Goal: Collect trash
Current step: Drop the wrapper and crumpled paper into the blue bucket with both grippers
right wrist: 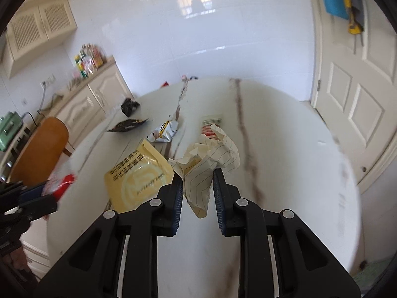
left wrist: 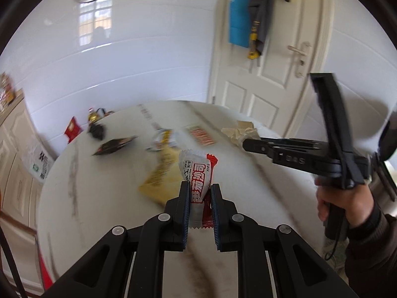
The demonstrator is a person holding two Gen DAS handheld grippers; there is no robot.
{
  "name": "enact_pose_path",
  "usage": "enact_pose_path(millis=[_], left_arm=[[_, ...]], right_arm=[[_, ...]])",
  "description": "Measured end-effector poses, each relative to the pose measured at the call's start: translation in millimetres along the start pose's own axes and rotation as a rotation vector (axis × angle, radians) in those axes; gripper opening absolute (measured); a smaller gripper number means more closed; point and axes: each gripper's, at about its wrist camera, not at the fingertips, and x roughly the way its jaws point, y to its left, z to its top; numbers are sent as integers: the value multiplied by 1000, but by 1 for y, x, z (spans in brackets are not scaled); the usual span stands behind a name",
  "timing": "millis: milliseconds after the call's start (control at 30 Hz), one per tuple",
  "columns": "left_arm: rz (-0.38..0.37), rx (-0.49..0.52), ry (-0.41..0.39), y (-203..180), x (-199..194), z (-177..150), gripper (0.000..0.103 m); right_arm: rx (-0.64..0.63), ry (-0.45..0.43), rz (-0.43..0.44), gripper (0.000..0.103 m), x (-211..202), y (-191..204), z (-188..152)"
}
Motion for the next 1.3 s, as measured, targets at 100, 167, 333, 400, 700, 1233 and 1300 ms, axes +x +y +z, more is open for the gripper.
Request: enact_pose_path(millis=[100, 167, 333, 400, 700, 1233, 1300], left_arm=[[-41, 42, 1, -45, 9, 10, 12], [-74, 72, 7, -76, 16, 18, 12], [-164, 155, 28, -164, 43, 34, 12], [-208, 194, 45, -207, 59, 38, 12], [-189, 318, 209, -316, 195, 39, 13], [-35, 297, 328, -368, 401, 48, 66], [-18, 292, 326, -370, 396, 41, 71]], right_arm=[[26, -69, 5, 22, -51, -21, -16], [44, -117, -10, 22, -88, -39, -30], [114, -193, -66, 22, -165, -91, -66], [149, -208, -105, 22, -193, -119, -86], [282, -164, -224, 22, -218, -228, -155], [498, 33, -130, 23, -87, -364, -222], [511, 41, -116, 23, -77, -370, -225]])
